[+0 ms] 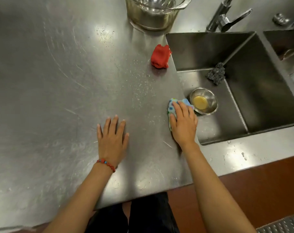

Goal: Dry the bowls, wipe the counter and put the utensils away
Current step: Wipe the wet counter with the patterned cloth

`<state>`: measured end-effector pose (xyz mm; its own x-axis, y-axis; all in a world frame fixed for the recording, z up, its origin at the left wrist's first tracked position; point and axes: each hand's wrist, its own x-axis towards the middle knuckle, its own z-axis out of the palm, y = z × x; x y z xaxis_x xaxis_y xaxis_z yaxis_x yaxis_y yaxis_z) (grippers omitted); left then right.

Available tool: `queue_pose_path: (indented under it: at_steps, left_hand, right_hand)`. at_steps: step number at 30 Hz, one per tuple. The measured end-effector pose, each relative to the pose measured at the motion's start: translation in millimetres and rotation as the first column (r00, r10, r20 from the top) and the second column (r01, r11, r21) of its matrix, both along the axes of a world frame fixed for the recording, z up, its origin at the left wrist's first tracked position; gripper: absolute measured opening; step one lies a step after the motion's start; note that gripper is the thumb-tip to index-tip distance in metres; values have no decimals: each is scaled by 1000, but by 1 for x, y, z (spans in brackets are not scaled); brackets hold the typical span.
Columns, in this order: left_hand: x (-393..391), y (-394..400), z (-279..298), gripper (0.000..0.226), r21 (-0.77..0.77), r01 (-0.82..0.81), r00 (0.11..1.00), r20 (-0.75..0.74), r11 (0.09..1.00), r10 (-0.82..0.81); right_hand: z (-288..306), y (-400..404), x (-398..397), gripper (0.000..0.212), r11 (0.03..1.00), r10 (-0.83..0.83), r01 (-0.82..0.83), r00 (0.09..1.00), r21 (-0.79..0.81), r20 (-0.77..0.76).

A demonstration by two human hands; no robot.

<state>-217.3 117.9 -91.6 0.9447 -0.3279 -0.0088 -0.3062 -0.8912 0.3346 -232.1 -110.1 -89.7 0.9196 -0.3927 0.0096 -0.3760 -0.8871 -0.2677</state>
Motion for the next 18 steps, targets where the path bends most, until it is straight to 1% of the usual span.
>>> queue_pose_path:
  at_steps: [2, 4, 6, 8, 10, 14, 16, 18]
  left_hand:
    - [1, -1, -2, 41, 23, -11, 1000, -5, 1000, 11]
    - [1, -1, -3, 48, 42, -10, 999, -33, 999, 11]
    - [2, -1, -3, 51, 57, -17, 998, -52, 998, 20]
    - [2, -3, -3, 51, 69, -20, 998, -59, 997, 24]
    - [2, -3, -3, 50, 67, -32, 998, -57, 997, 36]
    - [3, -4, -2, 50, 62, -47, 997, -57, 997, 50]
    - [5, -5, -1, 51, 59, -49, 997, -49, 997, 52]
    - [11, -5, 2, 51, 49, -64, 997, -36, 997, 66]
  right_hand:
    - [0, -10, 21, 45, 1000, 7, -7, 1000, -15, -7]
    - [-1, -5, 16, 45, 999, 31, -31, 1000, -11, -5]
    - [-3, 13, -6, 44, 994, 110, -110, 994, 9, 23]
    - [-5, 33, -28, 45, 979, 204, -203, 979, -9, 23]
    - [-6, 37, -27, 44, 967, 255, -254, 967, -25, 29]
    - [-3, 27, 34, 44, 951, 308, -309, 951, 23, 31]
    - [-1, 28, 74, 46, 956, 292, -292, 956, 25, -14]
    - [-2, 33, 92, 47, 964, 265, -265, 964, 13, -36]
